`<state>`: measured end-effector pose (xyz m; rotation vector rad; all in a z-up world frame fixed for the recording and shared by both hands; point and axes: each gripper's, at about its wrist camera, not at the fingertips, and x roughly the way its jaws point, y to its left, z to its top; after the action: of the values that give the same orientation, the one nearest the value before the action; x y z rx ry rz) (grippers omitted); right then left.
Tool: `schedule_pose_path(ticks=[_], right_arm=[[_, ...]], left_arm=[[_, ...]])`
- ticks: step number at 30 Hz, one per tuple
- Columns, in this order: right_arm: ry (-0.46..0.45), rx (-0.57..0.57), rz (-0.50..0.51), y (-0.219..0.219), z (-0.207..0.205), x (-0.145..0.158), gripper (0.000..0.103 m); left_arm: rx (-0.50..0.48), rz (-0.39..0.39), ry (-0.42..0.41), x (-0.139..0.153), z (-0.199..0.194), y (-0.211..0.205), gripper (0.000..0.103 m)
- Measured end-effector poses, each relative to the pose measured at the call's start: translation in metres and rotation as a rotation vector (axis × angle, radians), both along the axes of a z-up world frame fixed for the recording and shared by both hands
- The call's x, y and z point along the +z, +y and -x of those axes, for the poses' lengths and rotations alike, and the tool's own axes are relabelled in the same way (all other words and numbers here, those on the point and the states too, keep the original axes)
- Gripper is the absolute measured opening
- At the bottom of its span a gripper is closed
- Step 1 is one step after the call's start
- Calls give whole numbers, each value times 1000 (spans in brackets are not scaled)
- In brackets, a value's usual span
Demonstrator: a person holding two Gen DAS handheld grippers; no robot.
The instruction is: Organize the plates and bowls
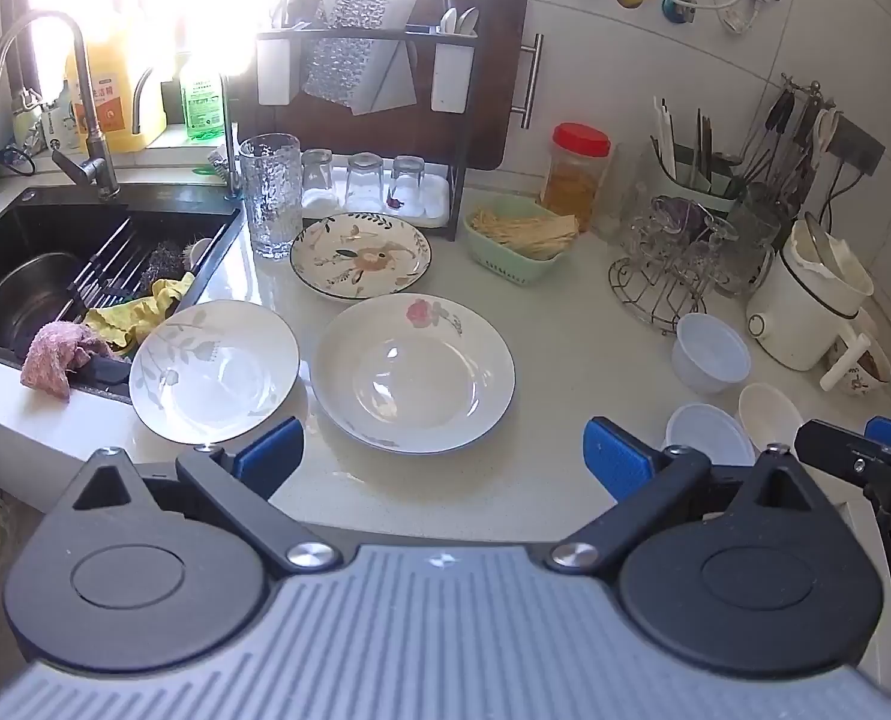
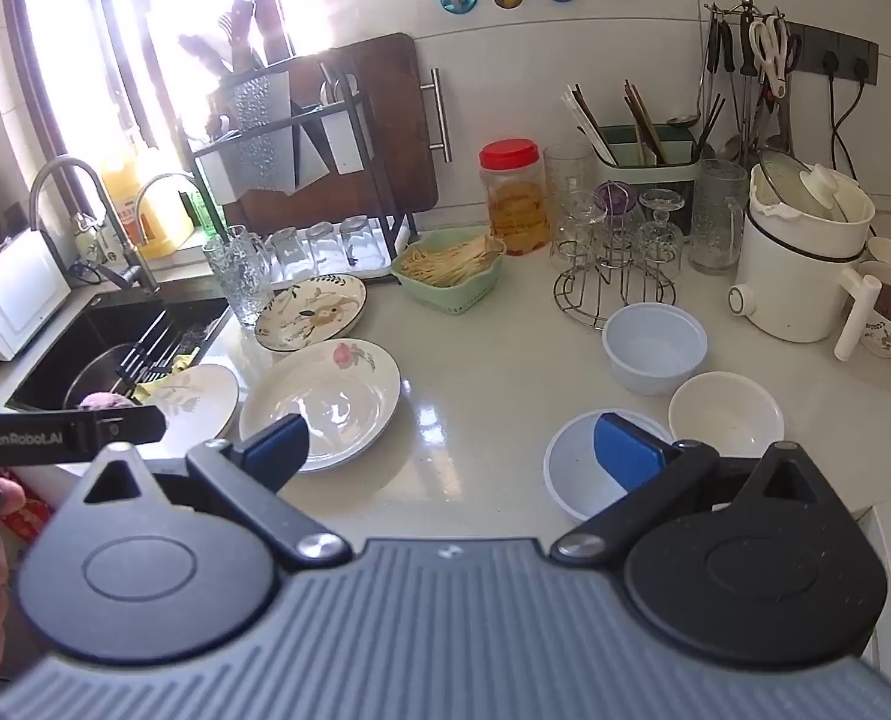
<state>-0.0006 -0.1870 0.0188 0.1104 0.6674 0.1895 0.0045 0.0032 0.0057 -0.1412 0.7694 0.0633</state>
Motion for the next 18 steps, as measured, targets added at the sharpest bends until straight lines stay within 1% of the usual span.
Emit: schedule_pose_path(ticks=[13, 18], right_arm=[[4, -2, 1, 3, -5, -2, 103], [4, -9, -2, 5, -8, -2, 103]], left_arm=[[-8, 10, 3, -1, -9, 3, 101], [-8, 24, -13, -2, -13, 6, 101]])
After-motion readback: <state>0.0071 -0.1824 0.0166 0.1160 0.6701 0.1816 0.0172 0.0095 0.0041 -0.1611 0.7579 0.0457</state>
